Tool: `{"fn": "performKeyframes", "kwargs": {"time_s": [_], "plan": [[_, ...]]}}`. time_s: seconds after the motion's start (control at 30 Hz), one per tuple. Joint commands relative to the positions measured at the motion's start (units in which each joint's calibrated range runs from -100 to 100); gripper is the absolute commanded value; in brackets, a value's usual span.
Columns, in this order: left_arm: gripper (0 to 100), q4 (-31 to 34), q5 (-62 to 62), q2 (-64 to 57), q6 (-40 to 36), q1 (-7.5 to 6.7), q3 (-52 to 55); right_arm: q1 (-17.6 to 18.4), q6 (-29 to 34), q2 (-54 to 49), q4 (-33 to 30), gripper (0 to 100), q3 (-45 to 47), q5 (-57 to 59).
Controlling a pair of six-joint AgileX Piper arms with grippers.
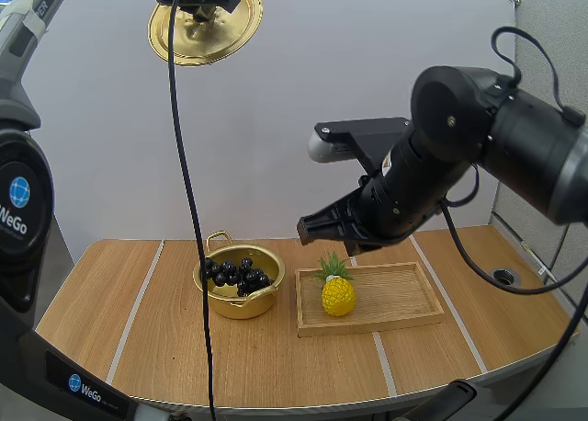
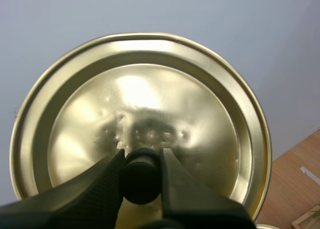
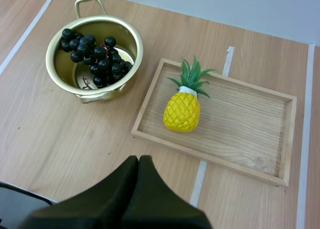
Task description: Open the pot, put the grape inside, and close it
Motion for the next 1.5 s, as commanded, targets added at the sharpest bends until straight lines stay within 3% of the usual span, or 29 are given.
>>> {"fn": "performKeyframes", "kwargs": {"time_s": [0.0,0.3,0.73,1.47], "plan": [[0,-0.1,0.0,-0.6,-0.1,-0.19,-0.5,-0.2,-2.5,-2.3,2.1,0,2.0,0.0],[0,-0.1,0.0,-0.6,-0.1,-0.19,-0.5,-0.2,-3.1,-10.9,3.6,0,8.0,0.0],[0,-0.1,0.0,-0.6,-0.1,-0.19,-0.5,-0.2,-3.5,-21.6,7.7,0,8.2,0.0],[0,-0.1,0.0,-0.6,-0.1,-0.19,-0.5,-0.7,-3.9,-22.3,9.4,0,12.7,0.0]]}}
